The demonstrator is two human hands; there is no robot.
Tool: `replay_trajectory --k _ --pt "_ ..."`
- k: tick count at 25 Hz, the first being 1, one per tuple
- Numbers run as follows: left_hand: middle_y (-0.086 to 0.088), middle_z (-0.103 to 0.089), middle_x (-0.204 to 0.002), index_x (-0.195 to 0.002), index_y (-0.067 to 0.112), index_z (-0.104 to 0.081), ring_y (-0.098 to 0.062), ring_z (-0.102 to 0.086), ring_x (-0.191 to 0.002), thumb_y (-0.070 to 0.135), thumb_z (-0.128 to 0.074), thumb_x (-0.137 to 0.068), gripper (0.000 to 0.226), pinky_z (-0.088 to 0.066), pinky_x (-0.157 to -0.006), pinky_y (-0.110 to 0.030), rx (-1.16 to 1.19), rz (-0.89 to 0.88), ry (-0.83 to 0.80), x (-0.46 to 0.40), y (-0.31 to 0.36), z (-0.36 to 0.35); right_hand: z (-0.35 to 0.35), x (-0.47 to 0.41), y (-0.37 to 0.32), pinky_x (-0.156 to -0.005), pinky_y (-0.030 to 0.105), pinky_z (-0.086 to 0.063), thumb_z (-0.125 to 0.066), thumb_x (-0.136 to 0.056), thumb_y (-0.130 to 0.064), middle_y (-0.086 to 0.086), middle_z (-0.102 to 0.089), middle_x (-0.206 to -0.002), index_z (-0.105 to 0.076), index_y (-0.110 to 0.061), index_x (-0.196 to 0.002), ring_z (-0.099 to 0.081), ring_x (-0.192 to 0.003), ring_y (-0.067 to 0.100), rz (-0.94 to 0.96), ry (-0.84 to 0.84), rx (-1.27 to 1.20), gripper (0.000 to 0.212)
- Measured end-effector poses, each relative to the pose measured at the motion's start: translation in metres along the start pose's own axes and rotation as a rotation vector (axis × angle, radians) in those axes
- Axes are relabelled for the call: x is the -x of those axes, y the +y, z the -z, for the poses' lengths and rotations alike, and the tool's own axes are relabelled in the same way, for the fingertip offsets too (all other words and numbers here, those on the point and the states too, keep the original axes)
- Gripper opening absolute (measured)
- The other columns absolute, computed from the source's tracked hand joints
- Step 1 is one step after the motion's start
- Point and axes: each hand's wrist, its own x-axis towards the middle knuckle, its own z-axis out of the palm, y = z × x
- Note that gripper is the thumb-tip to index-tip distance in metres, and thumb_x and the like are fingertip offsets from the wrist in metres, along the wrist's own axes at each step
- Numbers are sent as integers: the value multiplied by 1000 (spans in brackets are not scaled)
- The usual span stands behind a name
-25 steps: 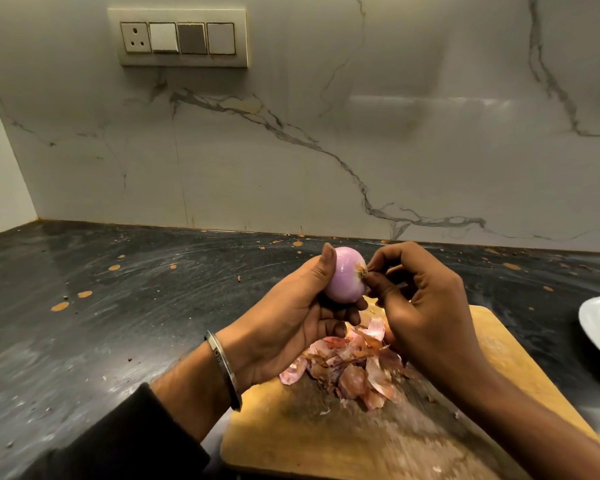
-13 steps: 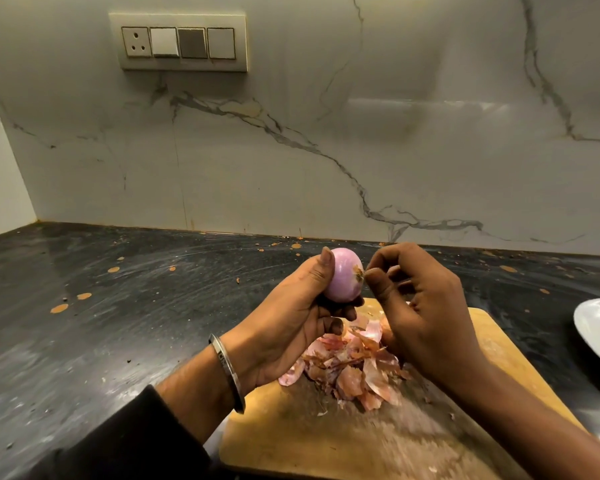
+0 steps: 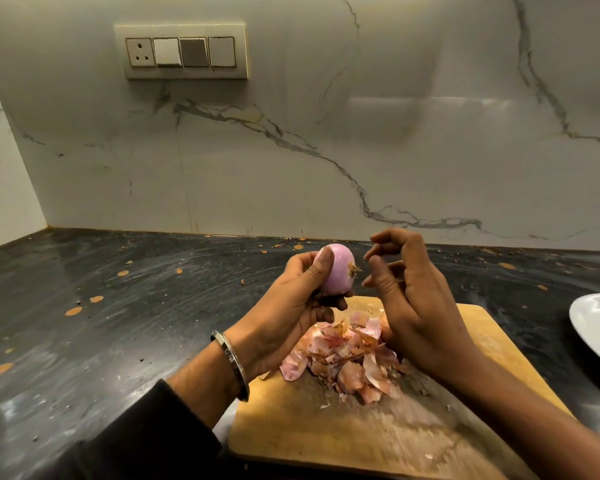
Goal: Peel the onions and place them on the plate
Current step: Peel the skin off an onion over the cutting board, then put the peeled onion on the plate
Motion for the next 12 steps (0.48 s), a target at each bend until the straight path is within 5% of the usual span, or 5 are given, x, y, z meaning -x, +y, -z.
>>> replay_trajectory --k 3,6,10,12 --pt "-5 -69 -99 -126 13 -52 -13 -65 -80 57 -70 -75 70 -52 -66 -26 -43 -26 51 5 4 -2 0 3 -6 -77 16 -52 -56 -95 -47 -14 -53 -127 -41 -34 -138 -59 -103 -1 33 -163 51 48" --pt "-3 -72 -101 -126 19 -53 -11 -65 -83 47 -67 -79 56 -49 -69 -28 -103 -48 88 10 8 -7 -2 4 -7 -80 13 -48 -71 -89 -36 -12 -51 -130 -38 -30 -145 -59 -104 1 50 -201 99 65" --pt "-13 -67 -117 -125 24 -56 -20 -63 -95 30 -70 -85 43 -46 -76 -34 -231 -93 96 21 10 -22 7 10 -16 -78 9 -48 -76 -87 -22 -1 -58 -120 -52 -18 -136 -63 -99 10 7 -120 69 55" --pt "-10 -64 -115 -128 26 -54 -12 -66 -93 21 -72 -86 46 -50 -74 -28 -296 -94 97 22 13 -35 20 16 -18 -77 7 -47 -78 -85 -21 0 -59 -119 -54 -16 -133 -63 -98 9 -36 -110 63 54"
